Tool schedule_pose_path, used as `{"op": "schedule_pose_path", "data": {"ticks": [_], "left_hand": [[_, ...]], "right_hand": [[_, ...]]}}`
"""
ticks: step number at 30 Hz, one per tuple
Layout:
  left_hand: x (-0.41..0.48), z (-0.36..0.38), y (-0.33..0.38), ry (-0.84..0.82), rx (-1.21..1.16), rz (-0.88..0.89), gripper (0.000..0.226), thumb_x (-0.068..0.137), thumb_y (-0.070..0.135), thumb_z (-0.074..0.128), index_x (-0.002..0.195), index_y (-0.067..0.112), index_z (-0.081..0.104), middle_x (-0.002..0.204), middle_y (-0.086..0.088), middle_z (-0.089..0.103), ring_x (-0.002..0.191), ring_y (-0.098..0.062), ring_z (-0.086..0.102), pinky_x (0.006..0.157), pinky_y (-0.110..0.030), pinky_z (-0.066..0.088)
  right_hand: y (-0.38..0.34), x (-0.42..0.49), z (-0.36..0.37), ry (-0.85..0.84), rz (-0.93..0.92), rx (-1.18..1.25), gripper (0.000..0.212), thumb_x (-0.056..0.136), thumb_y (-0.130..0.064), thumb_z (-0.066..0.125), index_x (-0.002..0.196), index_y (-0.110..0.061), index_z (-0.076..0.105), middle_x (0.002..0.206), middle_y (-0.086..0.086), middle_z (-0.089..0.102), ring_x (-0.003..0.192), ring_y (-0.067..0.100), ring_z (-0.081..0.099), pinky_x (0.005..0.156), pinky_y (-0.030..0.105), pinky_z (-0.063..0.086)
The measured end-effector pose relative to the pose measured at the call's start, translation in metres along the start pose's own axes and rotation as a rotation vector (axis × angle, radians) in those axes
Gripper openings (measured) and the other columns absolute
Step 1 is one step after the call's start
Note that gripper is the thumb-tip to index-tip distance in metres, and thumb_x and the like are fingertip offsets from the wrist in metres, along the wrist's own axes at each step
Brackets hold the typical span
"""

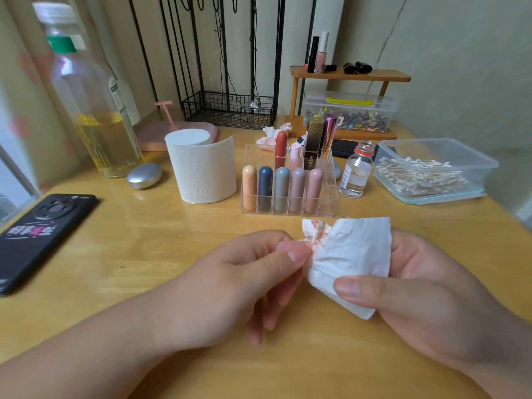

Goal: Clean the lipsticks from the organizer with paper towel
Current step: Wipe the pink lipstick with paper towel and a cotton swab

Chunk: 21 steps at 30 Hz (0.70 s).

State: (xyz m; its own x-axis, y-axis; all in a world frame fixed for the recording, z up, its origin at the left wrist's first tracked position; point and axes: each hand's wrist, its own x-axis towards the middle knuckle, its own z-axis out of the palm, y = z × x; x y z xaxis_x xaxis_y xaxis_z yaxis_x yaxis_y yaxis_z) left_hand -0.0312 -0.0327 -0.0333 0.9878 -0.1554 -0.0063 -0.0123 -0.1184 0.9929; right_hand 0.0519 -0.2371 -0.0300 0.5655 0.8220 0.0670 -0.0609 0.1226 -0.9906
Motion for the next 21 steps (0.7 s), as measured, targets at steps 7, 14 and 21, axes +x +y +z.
{"op": "schedule_pose_path", "data": {"ticks": [7,14,21], "left_hand": [[-0.006,-0.006,-0.001,0.092,0.452,0.163,0.029,0.096,0.051,0.046,0.1,0.024,0.056,0.078,0.003,0.059,0.07,-0.014,0.055,0.066,-0.032,0.049],[0.008,-0.011,-0.007,-0.084,-0.533,0.032,0.029,0.097,0.026,0.052,0.095,-0.002,0.059,0.127,-0.028,0.058,0.121,-0.04,0.054,0.093,-0.053,0.047],[0.008,-0.009,-0.004,-0.205,-0.735,0.018,0.021,0.092,0.029,0.061,0.091,0.01,0.068,0.095,-0.009,0.058,0.098,-0.026,0.058,0.088,-0.039,0.048]], "right_hand": [[-0.004,0.008,-0.002,0.031,0.164,0.578,0.052,0.078,0.003,0.06,0.129,0.011,0.052,0.135,0.04,0.048,0.119,0.047,0.054,0.108,0.054,0.039],[-0.017,0.006,-0.004,0.235,0.225,0.581,0.05,0.062,-0.005,0.058,0.109,0.0,0.074,0.123,0.023,0.066,0.106,0.037,0.068,0.094,0.051,0.051],[-0.005,0.006,0.002,0.366,0.084,0.126,0.037,0.071,-0.002,0.063,0.106,-0.01,0.074,0.109,0.023,0.072,0.1,0.041,0.07,0.093,0.059,0.051]]}}
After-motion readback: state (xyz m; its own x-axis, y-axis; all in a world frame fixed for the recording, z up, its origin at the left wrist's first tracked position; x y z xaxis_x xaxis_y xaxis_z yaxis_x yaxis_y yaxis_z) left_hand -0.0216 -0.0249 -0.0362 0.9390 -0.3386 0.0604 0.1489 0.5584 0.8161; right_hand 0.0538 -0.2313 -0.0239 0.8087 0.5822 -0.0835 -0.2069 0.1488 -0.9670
